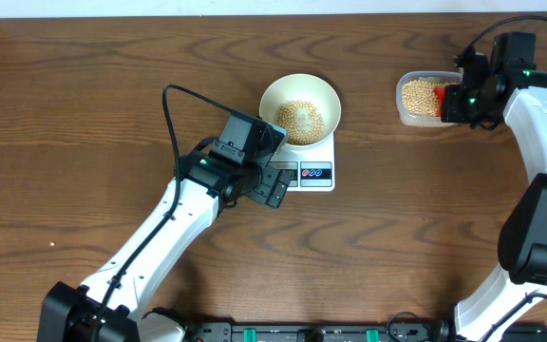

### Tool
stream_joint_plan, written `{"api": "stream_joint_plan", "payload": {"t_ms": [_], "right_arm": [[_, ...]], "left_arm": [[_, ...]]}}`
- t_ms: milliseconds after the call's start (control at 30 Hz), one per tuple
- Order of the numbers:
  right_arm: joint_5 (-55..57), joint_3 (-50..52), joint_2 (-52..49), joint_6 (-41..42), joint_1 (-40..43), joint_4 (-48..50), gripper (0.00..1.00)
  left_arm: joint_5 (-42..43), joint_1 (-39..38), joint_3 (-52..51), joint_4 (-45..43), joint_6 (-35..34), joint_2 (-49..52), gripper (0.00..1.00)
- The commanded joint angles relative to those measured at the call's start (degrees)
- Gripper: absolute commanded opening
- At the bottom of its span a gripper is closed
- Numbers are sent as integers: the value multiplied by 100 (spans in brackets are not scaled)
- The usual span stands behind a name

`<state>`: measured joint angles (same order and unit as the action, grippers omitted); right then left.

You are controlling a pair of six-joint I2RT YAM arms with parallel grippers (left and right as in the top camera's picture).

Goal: Scoop item into bowl and weigh 50g on scale
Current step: 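Dip the scoop into the tub and lift a small amount of beans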

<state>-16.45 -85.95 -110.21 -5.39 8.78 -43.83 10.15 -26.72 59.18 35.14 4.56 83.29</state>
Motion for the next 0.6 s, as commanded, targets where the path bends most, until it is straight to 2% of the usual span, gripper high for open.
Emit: {"api": "stream_joint_plan", "payload": {"t_ms": [0,267,567], "right_arm": [[-780,59,-83,66,-94,-7,1],[-1381,59,-83,282,-11,142,1],[-2389,59,-83,323,549,205,1]], "left_arm": [[-57,13,-15,0,37,63,93],[-57,13,-15,0,37,63,93],[-57,13,-13,0,37,63,93]]}}
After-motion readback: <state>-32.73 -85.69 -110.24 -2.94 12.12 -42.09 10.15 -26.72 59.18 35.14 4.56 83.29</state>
